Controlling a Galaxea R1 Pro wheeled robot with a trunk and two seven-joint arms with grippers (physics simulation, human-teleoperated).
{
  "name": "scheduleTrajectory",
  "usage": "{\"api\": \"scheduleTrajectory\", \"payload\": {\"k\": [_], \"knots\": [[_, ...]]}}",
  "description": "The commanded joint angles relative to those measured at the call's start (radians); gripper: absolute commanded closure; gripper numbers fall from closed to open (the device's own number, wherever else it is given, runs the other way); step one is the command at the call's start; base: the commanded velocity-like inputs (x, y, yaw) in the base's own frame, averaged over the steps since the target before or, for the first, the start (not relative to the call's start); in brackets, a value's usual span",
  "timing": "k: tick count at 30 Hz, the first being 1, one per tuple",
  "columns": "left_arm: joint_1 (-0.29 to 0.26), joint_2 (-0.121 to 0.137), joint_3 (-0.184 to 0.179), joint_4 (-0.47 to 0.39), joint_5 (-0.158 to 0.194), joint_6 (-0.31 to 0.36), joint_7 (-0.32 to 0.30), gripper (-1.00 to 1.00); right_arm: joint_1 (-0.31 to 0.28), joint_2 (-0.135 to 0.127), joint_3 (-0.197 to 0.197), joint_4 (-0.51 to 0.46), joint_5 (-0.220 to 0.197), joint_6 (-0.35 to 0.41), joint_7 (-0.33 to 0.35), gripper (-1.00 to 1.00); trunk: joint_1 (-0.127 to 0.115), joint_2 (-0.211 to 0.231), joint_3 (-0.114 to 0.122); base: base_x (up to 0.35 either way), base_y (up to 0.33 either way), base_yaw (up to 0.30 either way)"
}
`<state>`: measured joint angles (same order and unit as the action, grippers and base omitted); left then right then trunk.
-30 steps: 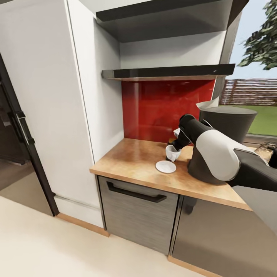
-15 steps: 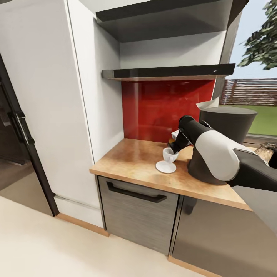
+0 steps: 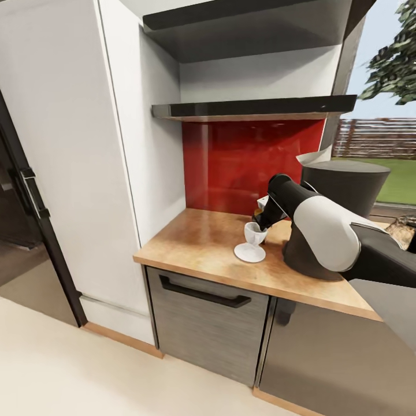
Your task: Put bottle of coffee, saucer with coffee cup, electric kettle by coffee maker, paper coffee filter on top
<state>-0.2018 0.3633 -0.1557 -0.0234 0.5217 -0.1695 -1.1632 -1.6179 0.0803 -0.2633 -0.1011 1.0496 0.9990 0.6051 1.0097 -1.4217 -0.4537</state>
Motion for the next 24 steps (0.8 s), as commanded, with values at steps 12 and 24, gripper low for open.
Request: {"api": "scheduleTrajectory", "payload": {"k": [12, 24], "knots": [[-0.001, 0.000, -0.008, 0.000, 0.007, -0.008, -0.001, -1.00, 0.000, 0.000, -0.005, -0.002, 0.011, 0.003, 0.007, 1.00, 0.000, -0.001, -0.001, 0.068, 0.000, 0.000], [-0.001, 0.000, -0.008, 0.000, 0.007, -0.008, -0.001, -1.00, 0.006, 0.000, -0.005, -0.002, 0.010, 0.003, 0.007, 1.00, 0.000, -0.001, -0.001, 0.045, 0.000, 0.000]]}}
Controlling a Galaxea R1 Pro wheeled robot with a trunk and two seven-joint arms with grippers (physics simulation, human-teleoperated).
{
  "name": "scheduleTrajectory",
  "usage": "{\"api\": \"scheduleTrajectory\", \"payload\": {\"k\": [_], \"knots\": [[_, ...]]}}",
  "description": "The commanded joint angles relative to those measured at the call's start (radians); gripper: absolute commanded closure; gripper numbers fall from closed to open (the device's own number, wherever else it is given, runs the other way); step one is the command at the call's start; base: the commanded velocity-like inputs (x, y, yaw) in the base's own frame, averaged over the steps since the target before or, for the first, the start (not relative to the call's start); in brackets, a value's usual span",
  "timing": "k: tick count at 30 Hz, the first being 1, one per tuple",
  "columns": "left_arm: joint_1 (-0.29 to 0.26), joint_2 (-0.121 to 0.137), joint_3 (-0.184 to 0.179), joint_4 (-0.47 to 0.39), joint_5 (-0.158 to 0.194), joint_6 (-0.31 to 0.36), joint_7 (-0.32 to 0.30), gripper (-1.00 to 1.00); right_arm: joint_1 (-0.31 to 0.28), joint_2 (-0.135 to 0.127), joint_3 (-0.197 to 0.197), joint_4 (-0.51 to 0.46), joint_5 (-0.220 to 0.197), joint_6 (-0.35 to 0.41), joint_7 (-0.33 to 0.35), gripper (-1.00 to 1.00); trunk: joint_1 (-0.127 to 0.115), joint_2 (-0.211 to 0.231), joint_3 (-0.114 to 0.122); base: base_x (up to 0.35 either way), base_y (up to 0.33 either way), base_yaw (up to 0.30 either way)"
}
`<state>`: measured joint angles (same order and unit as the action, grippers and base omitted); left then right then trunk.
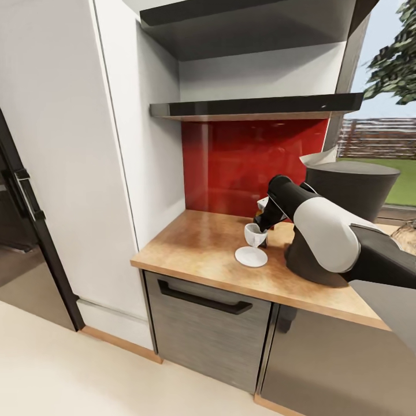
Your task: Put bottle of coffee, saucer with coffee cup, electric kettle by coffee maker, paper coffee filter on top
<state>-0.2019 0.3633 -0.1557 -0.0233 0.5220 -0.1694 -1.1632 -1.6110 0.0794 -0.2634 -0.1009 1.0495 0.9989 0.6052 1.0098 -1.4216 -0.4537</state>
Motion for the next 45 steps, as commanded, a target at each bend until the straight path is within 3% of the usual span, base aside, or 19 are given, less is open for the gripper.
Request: {"api": "scheduleTrajectory", "payload": {"k": [1, 26, 41, 45], "knots": [[-0.001, 0.000, -0.008, 0.000, 0.006, -0.009, -0.001, -1.00, 0.000, 0.000, -0.005, -0.002, 0.010, 0.003, 0.007, 1.00, 0.000, -0.001, -0.001, 0.007, 0.000, 0.000], [-0.001, 0.000, -0.008, 0.000, 0.006, -0.009, -0.001, -1.00, 0.000, 0.000, -0.005, -0.002, 0.012, 0.004, 0.007, 1.00, 0.000, -0.001, -0.015, 0.007, 0.000, 0.000], [-0.001, -0.001, -0.008, 0.000, 0.007, -0.009, -0.001, -1.00, 0.002, 0.000, -0.005, -0.002, 0.012, 0.003, 0.007, 1.00, 0.057, -0.106, -0.062, 0.000, 0.000, 0.000], [-0.001, -0.001, -0.008, 0.000, 0.006, -0.009, -0.001, -1.00, 0.002, 0.000, -0.005, -0.002, 0.011, 0.003, 0.007, 1.00, 0.057, -0.106, -0.064, 0.000, 0.000, 0.000]]}}
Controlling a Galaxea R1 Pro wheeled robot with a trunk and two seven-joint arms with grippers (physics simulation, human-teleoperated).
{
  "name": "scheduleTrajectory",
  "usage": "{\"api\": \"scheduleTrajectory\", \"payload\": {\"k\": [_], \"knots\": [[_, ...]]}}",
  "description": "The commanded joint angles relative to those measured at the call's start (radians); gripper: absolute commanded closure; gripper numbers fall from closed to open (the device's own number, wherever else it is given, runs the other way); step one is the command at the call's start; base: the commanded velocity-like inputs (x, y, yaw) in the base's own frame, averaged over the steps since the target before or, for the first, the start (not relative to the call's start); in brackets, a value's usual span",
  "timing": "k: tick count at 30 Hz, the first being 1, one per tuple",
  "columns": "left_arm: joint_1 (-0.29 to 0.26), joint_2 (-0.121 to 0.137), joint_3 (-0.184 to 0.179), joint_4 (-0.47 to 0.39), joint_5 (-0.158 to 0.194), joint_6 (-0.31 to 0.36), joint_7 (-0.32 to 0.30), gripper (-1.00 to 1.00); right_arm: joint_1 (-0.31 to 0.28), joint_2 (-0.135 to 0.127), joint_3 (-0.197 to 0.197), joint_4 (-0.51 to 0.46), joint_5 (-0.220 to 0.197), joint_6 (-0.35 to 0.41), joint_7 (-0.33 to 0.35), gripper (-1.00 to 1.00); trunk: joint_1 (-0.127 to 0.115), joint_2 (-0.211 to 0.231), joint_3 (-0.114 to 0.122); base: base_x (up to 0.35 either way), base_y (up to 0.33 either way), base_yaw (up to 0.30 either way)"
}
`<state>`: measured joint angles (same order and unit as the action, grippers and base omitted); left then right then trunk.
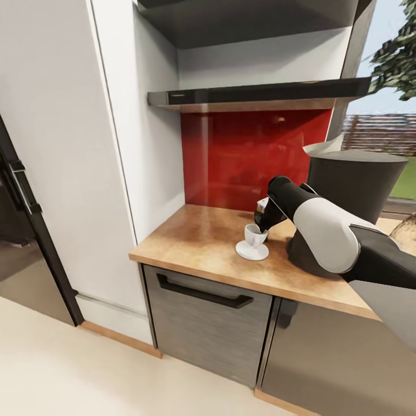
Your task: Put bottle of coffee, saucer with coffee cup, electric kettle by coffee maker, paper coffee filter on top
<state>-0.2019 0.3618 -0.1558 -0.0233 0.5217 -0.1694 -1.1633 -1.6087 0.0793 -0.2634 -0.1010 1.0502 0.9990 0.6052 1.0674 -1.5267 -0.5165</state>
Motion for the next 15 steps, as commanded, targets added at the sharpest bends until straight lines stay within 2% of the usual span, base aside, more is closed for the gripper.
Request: {"api": "scheduleTrajectory", "payload": {"k": [1, 15], "knots": [[-0.001, 0.000, -0.008, 0.000, 0.006, -0.009, -0.001, -1.00, 0.000, 0.000, -0.005, -0.002, 0.011, 0.003, 0.007, 1.00, 0.000, -0.001, -0.002, 0.000, 0.000, 0.000], [-0.001, 0.000, -0.008, 0.000, 0.006, -0.009, -0.001, -1.00, 0.000, 0.000, -0.005, -0.002, 0.011, 0.003, 0.007, 1.00, 0.000, -0.001, -0.023, 0.000, 0.000, 0.000]]}}
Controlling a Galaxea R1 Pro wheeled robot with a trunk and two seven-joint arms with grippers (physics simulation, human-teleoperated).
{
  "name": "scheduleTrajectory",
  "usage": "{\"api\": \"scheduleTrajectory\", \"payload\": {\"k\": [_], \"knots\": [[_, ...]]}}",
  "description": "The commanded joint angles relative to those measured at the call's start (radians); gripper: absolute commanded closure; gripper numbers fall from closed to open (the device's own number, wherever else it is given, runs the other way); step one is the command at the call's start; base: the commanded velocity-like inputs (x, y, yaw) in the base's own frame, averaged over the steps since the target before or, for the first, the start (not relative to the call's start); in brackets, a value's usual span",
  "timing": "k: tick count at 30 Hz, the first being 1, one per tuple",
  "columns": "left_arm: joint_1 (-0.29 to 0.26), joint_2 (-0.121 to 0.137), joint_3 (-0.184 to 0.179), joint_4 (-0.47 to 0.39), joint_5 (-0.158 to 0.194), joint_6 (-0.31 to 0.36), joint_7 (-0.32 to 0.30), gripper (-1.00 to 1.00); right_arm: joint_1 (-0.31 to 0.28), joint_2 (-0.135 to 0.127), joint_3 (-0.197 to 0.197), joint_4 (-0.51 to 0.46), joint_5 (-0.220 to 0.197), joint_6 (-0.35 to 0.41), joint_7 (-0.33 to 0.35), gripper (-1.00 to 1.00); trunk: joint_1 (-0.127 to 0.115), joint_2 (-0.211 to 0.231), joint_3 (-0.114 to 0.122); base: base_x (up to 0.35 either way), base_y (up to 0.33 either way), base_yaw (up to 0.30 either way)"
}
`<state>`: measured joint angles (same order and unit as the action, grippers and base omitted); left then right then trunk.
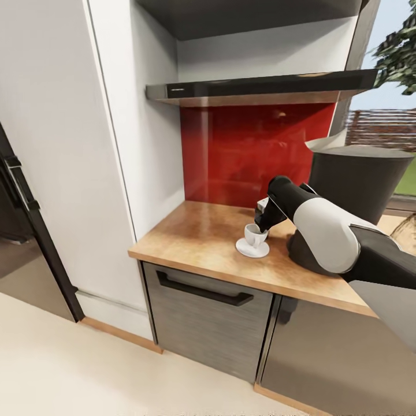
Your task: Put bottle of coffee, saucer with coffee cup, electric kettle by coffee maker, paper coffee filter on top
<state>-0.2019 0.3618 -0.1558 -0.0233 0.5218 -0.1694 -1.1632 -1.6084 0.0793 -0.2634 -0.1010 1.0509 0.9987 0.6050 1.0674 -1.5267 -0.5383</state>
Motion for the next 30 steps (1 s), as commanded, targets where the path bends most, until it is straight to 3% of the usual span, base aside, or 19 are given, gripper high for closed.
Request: {"api": "scheduleTrajectory", "payload": {"k": [1, 30], "knots": [[-0.001, 0.001, -0.008, 0.000, 0.006, -0.009, -0.001, -1.00, 0.000, 0.000, -0.005, -0.002, 0.010, 0.003, 0.007, 1.00, 0.000, -0.001, -0.003, 0.000, 0.000, 0.000], [-0.001, 0.001, -0.008, 0.000, 0.006, -0.009, -0.001, -1.00, 0.001, 0.000, -0.005, -0.002, 0.009, 0.003, 0.006, 1.00, 0.000, -0.001, -0.009, 0.032, -0.007, 0.000]]}}
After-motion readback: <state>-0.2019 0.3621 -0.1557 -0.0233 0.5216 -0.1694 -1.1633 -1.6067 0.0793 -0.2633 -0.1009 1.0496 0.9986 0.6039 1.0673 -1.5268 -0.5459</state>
